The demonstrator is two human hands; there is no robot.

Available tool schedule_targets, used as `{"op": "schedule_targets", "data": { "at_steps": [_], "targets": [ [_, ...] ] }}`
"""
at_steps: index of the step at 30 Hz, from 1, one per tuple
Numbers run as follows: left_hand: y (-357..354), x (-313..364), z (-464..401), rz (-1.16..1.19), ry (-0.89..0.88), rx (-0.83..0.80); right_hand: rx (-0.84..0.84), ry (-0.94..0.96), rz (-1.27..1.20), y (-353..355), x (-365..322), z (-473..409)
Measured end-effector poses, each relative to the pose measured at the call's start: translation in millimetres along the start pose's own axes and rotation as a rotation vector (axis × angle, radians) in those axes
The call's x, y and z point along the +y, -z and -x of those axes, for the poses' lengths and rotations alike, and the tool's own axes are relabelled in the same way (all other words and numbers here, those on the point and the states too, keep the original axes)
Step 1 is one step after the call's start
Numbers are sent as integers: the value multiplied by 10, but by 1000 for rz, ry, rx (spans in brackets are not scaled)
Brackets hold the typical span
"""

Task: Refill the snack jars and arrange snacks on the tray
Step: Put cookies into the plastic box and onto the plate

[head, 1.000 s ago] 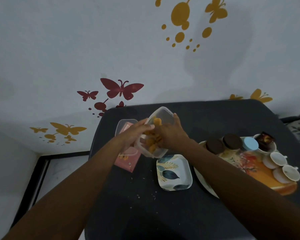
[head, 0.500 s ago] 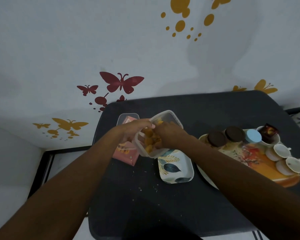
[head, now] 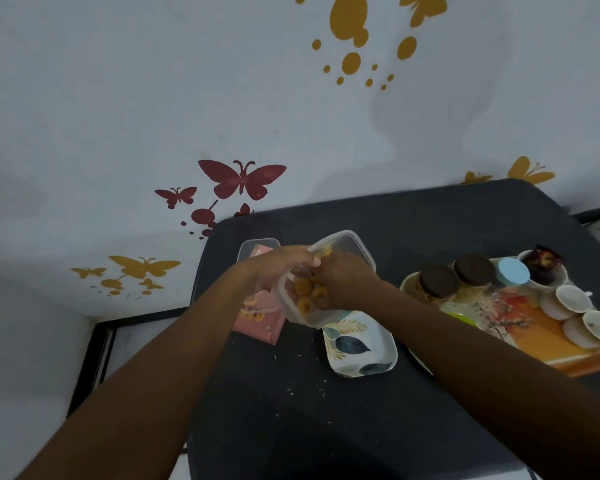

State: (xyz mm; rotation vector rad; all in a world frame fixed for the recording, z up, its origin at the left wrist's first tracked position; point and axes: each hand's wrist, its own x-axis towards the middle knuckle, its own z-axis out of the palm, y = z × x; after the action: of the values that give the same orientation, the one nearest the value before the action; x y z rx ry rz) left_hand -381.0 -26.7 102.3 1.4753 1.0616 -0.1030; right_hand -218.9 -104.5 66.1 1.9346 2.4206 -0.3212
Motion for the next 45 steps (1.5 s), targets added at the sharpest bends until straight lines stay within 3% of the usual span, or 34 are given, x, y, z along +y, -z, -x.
{"op": "schedule_targets", "data": {
  "at_steps": [8, 14, 19, 22, 24, 26, 33, 36, 39, 41, 43, 45],
  "targets": [
    [-47, 112, -4, -15, -7, 48, 49, -58, -5, 48, 105, 3],
    [6, 90, -84, -14, -52, 247, 261, -126, -303, 154, 252, 61],
    [-37, 12, -111, 110, -150, 467, 391, -436, -638, -61, 467, 158],
    [-123, -55, -144, 164, -198, 623, 117, -511, -643, -435, 545, 240],
    [-221, -116, -165, 145, -212, 685, -127, -484, -670, -743, 484, 300],
    [-313, -206, -189, 143, -220, 709, -257, -432, -576, -1005, 374, 319],
    [-438, -473, -170, 226, -183, 658, -290, -325, -503, -1398, 174, 215],
    [-399, -418, -91, 228, -196, 652, -139, -447, -578, -1232, 264, 212],
    [-352, -318, -46, 261, -208, 628, 302, -576, -630, -915, 371, 210],
    [-342, -229, -14, 277, -195, 570, 545, -558, -645, -631, 387, 217],
    [-349, -170, 11, 284, -179, 486, 600, -460, -666, -358, 349, 205],
    [-373, -148, 5, 294, -179, 389, 457, -284, -616, -132, 299, 170]
  ]
}}
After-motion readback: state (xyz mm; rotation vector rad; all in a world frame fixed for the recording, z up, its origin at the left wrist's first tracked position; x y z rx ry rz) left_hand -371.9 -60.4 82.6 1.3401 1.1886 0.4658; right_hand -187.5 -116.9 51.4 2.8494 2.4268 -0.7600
